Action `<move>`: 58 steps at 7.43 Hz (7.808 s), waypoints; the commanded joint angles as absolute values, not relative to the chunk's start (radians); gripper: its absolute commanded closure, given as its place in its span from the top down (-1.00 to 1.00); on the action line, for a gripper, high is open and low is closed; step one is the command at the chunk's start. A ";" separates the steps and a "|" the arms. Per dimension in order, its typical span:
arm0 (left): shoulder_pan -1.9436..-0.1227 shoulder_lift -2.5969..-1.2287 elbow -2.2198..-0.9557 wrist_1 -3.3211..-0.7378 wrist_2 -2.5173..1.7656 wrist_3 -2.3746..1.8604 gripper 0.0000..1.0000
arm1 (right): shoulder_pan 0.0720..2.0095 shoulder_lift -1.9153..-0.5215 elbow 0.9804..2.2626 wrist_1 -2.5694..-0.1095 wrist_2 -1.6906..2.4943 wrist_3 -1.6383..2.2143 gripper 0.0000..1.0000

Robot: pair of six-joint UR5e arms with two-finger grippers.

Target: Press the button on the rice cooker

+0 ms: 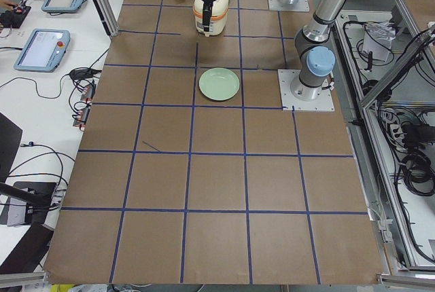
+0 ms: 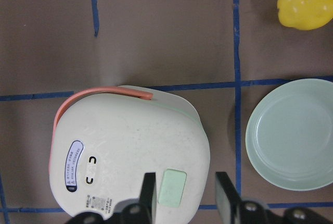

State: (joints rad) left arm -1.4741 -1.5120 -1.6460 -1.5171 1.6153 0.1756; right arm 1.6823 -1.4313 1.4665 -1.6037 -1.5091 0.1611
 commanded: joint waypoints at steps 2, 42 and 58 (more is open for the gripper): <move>-1.474 -1.513 -1.646 -1.517 1.615 0.175 1.00 | 1.594 -1.433 1.453 -1.578 -1.565 0.081 1.00; -1.474 -1.513 -1.646 -1.517 1.615 0.176 1.00 | 1.750 -1.514 1.835 -1.859 -1.489 0.209 -0.72; -1.474 -1.512 -1.646 -1.517 1.615 0.176 1.00 | 1.706 -1.520 1.634 -1.829 -1.540 0.201 0.19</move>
